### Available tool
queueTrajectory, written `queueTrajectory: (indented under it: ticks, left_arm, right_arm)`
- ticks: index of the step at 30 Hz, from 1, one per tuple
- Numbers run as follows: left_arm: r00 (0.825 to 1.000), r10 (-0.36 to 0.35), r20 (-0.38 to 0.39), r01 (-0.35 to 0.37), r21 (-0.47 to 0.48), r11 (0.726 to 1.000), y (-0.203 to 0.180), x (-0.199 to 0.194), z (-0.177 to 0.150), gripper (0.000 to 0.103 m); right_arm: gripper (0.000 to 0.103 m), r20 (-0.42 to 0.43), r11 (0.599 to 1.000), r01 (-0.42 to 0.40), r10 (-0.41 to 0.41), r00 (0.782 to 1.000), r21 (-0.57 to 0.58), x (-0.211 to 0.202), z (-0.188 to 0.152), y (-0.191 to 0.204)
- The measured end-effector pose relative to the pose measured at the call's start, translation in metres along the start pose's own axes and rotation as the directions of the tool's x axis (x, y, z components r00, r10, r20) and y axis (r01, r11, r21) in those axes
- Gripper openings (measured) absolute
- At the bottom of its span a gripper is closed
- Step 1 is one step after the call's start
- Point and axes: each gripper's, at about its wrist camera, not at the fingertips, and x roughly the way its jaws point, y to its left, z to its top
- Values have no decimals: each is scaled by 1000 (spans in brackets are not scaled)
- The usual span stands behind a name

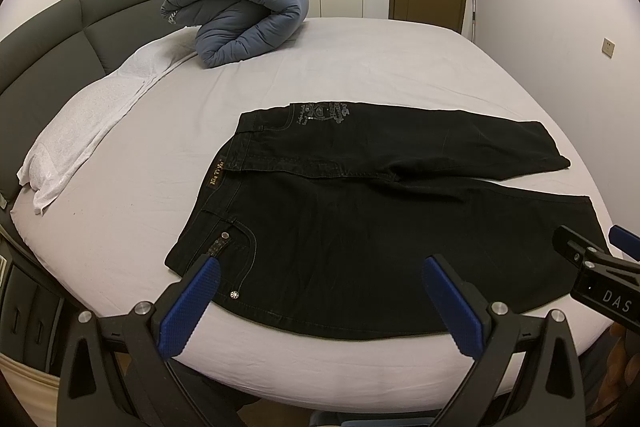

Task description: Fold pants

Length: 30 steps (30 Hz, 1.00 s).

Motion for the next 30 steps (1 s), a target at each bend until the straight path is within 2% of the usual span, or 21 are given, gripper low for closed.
queueTrajectory:
  ticks: [12,23,30]
  left_arm:
    - [1000,2,-2,-2,1,1000,1,0,-3,103]
    - [999,43,31,-44,30,999,0,0,-6,103]
    - [999,21,26,-22,24,999,7,8,-2,103]
  right_arm:
    - [103,-3,1000,-4,4,1000,-3,1,-2,2]
    - [103,-15,1000,-12,11,1000,-15,6,-1,5]
    - [103,-26,1000,-17,16,1000,-24,13,3,6]
